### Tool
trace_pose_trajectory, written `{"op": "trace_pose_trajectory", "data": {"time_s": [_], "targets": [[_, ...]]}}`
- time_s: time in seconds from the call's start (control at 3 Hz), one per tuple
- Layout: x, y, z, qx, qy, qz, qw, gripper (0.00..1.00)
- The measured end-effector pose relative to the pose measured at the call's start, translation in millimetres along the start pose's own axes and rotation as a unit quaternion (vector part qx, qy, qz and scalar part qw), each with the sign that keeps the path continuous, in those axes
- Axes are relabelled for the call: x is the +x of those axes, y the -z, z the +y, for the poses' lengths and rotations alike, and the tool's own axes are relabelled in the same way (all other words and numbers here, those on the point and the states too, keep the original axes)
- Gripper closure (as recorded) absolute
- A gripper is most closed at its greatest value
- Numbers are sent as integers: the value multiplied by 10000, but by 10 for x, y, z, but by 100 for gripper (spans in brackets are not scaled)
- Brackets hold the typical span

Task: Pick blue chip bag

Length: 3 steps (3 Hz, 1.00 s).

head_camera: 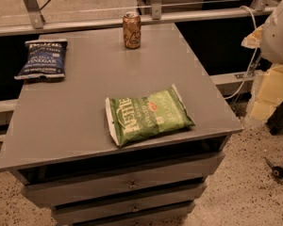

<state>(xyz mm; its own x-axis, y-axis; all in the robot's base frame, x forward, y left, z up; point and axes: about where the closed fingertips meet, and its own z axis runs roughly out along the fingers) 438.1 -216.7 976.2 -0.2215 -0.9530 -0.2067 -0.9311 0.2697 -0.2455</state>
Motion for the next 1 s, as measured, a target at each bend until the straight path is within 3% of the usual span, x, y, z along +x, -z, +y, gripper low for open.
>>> {"op": "trace_pose_trajectory", "data": {"time_s": [0.33, 0.67, 1.0], "targets": [[0, 0, 0, 1, 0, 0, 10000, 0], [-150, -121, -52, -72, 43, -239, 9997, 0], [-624, -414, -181, -201, 139, -773, 9967, 0]]}}
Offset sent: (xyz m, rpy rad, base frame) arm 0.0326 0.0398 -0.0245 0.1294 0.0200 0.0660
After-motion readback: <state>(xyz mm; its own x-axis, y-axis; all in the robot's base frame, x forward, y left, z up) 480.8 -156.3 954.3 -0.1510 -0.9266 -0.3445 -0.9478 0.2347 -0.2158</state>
